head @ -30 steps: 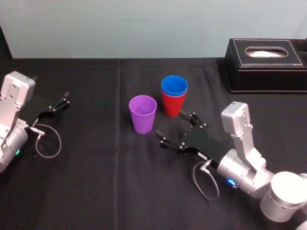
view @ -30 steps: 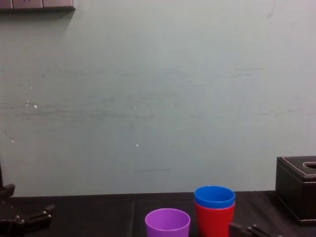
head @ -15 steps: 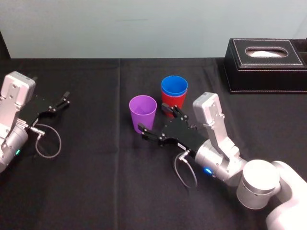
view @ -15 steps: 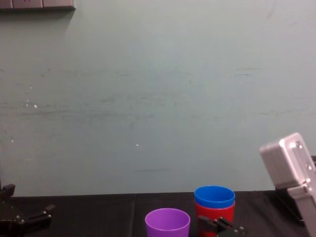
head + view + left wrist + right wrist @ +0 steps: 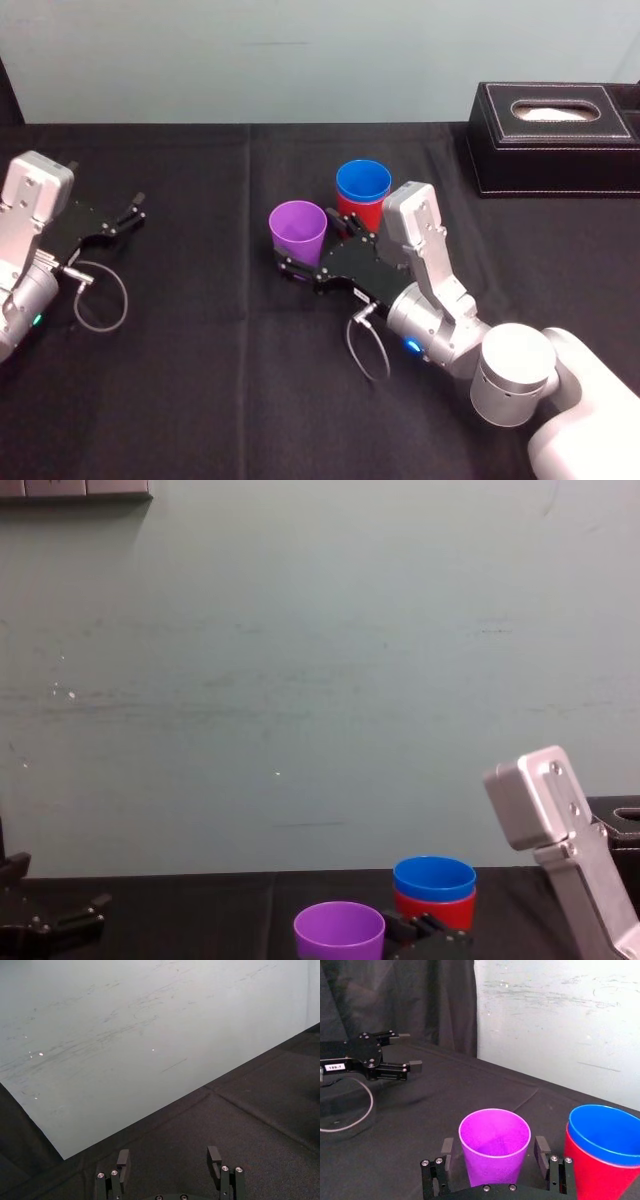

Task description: Stack the three plastic cups sequentially using one hand.

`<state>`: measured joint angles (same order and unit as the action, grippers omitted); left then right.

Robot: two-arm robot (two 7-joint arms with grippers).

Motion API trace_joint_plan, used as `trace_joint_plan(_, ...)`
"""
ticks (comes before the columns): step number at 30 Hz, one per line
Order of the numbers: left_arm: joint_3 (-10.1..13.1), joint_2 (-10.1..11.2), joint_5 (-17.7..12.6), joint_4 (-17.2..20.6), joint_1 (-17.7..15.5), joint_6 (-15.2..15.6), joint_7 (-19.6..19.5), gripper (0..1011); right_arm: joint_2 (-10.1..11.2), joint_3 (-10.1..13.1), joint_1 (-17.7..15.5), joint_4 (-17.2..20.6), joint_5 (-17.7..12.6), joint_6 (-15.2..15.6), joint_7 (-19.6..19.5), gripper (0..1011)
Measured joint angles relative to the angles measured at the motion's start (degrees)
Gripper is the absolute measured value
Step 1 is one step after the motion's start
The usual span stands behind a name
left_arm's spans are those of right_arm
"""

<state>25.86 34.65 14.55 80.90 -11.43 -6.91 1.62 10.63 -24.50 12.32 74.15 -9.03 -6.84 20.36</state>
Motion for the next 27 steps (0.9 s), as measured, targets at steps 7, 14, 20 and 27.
trace_joint_plan(7,0.00,0.00,0.00,0.00,0.00,0.00,0.00,1005,-0.97,0.12,0.90,-1.38,0.22,-0.15,-0.20,1004)
trace_joint_plan(14,0.00,0.00,0.00,0.00,0.00,0.00,0.00,1005,-1.47,0.10,1.43,-2.34,0.31,-0.24,-0.15,1004)
trace_joint_plan(20,0.00,0.00,0.00,0.00,0.00,0.00,0.00,1005,-1.93,0.02,1.97,-3.25,0.67,-0.66,-0.15,1004)
trace_joint_plan(27,0.00,0.00,0.00,0.00,0.00,0.00,0.00,1004,-2.38,-0.10,2.24,-3.82,0.68,-1.47,0.13,1004)
